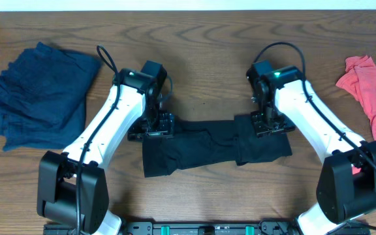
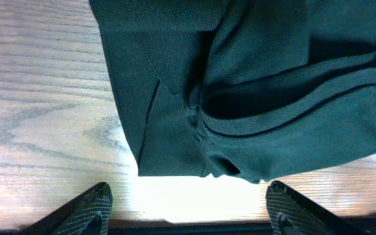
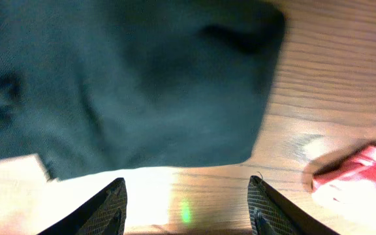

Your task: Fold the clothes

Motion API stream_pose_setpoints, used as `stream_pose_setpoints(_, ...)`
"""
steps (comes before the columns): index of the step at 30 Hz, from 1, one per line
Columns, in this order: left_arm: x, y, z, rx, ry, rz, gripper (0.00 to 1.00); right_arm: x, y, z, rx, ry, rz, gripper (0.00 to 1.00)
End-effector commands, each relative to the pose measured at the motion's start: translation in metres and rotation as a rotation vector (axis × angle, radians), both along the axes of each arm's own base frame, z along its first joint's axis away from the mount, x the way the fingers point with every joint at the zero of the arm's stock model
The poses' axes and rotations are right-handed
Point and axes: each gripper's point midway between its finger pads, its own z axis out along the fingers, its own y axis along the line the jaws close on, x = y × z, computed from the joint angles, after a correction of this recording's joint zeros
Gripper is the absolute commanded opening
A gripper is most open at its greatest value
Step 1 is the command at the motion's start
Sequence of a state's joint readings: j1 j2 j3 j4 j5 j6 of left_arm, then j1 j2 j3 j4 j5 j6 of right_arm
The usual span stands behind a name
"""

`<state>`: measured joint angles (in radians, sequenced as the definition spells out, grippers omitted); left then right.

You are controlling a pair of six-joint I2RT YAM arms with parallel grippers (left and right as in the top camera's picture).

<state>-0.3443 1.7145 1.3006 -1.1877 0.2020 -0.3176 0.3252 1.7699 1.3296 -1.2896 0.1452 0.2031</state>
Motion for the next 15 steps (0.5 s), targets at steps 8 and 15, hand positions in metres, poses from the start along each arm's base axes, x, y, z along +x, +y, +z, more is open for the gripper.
stream_pose_setpoints(8,-0.017,-0.012,-0.053,-0.116,0.001,-0.076,0.86,0.007,-0.019,0.001,-0.035,-0.039,-0.092,0.61)
stream_pose_setpoints(15,-0.024,0.000,-0.082,-0.069,-0.026,-0.081,0.98,0.008,-0.017,0.000,-0.027,-0.040,-0.094,0.61)
